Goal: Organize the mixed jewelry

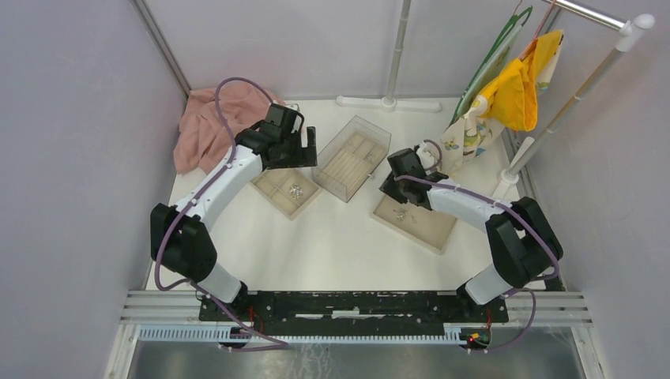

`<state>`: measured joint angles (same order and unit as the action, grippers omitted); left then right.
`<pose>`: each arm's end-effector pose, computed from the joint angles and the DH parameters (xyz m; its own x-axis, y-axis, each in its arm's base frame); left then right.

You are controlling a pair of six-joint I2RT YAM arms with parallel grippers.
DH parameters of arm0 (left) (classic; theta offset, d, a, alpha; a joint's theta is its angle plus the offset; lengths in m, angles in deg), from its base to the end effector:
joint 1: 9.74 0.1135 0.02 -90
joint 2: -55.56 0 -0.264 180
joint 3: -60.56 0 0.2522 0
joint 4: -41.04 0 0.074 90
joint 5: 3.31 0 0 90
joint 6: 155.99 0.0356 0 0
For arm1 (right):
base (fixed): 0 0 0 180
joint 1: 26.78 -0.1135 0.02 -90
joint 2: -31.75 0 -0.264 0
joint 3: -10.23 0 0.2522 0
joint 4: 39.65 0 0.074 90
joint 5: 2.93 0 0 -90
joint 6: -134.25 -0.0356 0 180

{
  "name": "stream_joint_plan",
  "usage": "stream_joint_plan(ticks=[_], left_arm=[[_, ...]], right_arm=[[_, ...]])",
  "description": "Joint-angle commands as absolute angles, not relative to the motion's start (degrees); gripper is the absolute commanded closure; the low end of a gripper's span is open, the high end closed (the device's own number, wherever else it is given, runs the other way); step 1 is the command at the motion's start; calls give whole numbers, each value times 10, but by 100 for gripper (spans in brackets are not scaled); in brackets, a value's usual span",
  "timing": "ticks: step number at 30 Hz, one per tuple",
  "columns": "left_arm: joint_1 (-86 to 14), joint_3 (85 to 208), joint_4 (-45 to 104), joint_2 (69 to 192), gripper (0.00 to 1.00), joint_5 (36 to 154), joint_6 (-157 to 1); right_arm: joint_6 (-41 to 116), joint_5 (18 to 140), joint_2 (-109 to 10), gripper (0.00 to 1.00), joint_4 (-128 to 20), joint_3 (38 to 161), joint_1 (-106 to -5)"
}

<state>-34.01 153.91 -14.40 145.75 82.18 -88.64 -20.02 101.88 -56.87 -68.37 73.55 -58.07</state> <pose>0.3108 -0.1371 0.3048 -0.8064 -0.0575 -0.5886 0.0600 0.9822 -0.1782 0.2657 0.1508 0.1819 -0.6369 0.6321 -0.4414 0.4607 0.7711 0.4395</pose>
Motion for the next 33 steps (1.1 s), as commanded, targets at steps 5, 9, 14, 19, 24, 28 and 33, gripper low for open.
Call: stream_joint_plan(ticks=[5, 9, 14, 19, 24, 28, 33], left_arm=[[-355, 1543, -144, 1410, 0, 803, -857], [-356, 1531, -144, 1380, 0, 799, -863], [-366, 1517, -133, 1345, 0, 793, -865], [-369, 1488, -118, 1309, 0, 793, -877], [-370, 1476, -124, 1300, 0, 801, -886], [-370, 1471, -121, 1304, 0, 813, -895], [-370, 1472, -119, 1309, 0, 818, -892]], right_arm=[[44, 965, -507, 41, -630, 804, -580], [219, 1013, -457, 40, -714, 808, -579], [363, 1098, -321, 31, -698, 718, -570], [410, 1104, -285, 27, -724, 688, -537], [426, 1065, -276, 21, -749, 670, -513], [449, 1032, -308, 20, -756, 662, -469], [470, 976, -375, 18, -758, 663, -431]])
